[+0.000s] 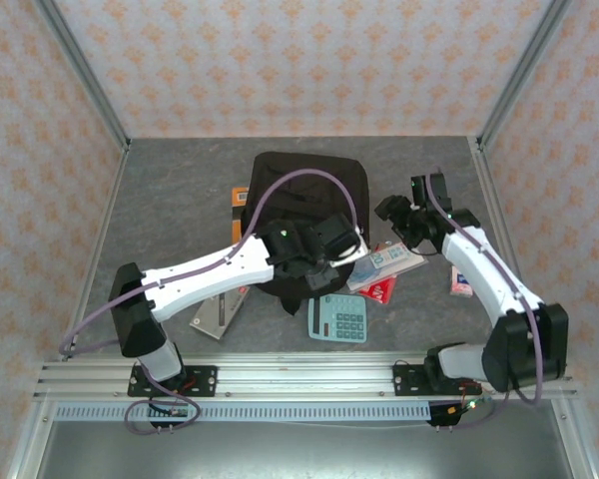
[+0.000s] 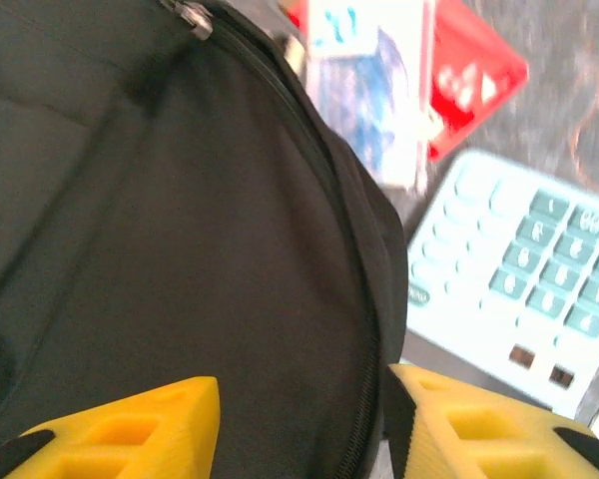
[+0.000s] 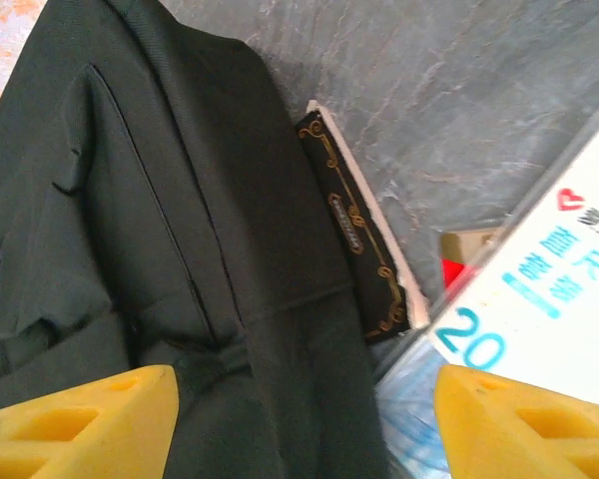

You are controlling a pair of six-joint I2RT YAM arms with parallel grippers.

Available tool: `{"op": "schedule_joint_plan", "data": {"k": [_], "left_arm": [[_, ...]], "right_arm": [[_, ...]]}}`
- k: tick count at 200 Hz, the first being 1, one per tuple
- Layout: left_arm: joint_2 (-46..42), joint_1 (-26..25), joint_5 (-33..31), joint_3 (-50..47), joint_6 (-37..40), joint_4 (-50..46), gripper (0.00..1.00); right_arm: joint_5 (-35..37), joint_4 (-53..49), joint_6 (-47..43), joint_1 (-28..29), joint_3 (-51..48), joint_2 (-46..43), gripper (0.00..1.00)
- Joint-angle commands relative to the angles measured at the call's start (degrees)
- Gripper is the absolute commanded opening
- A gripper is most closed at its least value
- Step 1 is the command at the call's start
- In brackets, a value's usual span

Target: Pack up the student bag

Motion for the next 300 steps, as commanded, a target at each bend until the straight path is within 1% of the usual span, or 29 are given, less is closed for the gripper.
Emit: {"op": "schedule_joint_plan", "data": {"k": [1, 14, 27, 49, 72, 107, 118, 121, 137, 154, 163, 183, 195, 205, 231, 245, 249, 261, 300], "left_arm": [[1.3, 5.1, 2.4, 5.4, -14.9, 5.2, 0.44], [3.9, 8.2, 4.5, 7.8, -24.2, 6.4, 0.44], [6.7, 10.4, 8.2, 9.2, -32.0, 8.4, 0.42], [11.9, 11.8, 10.9, 12.9, -42.2, 8.7, 0.39], [14.8, 12.0, 14.7, 12.5, -47.7, 12.3, 0.38], [13.5, 13.1, 15.3, 6.3, -55.4, 19.7, 0.36], [13.5, 13.8, 15.5, 4.2, -57.3, 21.7, 0.34], [11.9, 13.9, 15.5, 3.7, -57.8, 22.2, 0.33], [10.7, 14.7, 15.2, 1.1, -60.0, 24.3, 0.33], [10.2, 15.3, 14.6, -0.7, -62.4, 25.7, 0.33], [10.1, 15.7, 14.7, -1.7, -63.8, 26.8, 0.33], [10.0, 16.1, 13.9, -3.5, -66.0, 29.0, 0.34], [10.2, 16.5, 14.1, -4.3, -67.5, 30.3, 0.37], [10.6, 16.9, 14.3, -4.8, -68.9, 31.4, 0.39], [12.1, 17.4, 15.4, -4.9, -71.6, 33.3, 0.44], [12.8, 17.4, 16.1, -4.1, -72.7, 33.9, 0.44], [14.5, 17.5, 16.2, -3.8, -73.0, 34.0, 0.44], [15.8, 17.4, 16.8, -3.1, -74.1, 34.7, 0.44], [18.4, 17.4, 17.6, -2.0, -76.6, 34.8, 0.43]], "right_arm": [[-4.1, 3.2, 1.6, -0.3, 3.4, 4.7, 0.68], [-5.0, 3.7, 0.9, -0.3, 4.5, 7.4, 0.68], [-5.6, 4.7, -0.3, -0.3, 5.1, 9.2, 0.67], [-8.5, 6.6, -2.0, -0.3, 5.5, 10.9, 0.62], [-10.6, 9.1, -2.4, -0.3, 3.9, 11.1, 0.59], [-14.2, 15.3, -0.8, -0.3, -0.4, 11.6, 0.56], [-14.4, 16.5, -0.5, -0.4, -1.3, 11.9, 0.55], [-14.5, 16.8, -0.5, -0.4, -1.5, 12.1, 0.55], [-15.5, 18.6, 0.2, -0.5, -2.6, 13.0, 0.54], [-16.4, 20.7, 1.0, -0.5, -3.6, 13.8, 0.48], [-16.6, 21.7, 1.4, -0.5, -4.0, 14.0, 0.41], [-16.7, 23.2, 2.3, -0.4, -4.3, 14.0, 0.21], [-17.0, 24.1, 2.9, -0.5, -4.4, 13.6, 0.08], [-17.0, 24.4, 3.3, -0.5, -4.6, 13.1, 0.0], [-17.9, 26.5, 4.4, -0.5, -5.9, 10.7, 0.0], [-18.6, 27.9, 5.1, -0.4, -6.8, 9.5, 0.0], [-18.7, 28.0, 5.2, -0.4, -7.0, 9.1, 0.0], [-18.9, 28.5, 5.4, -0.4, -7.5, 8.2, 0.0], [-17.9, 28.9, 6.0, -0.4, -9.0, 6.1, 0.0]]}}
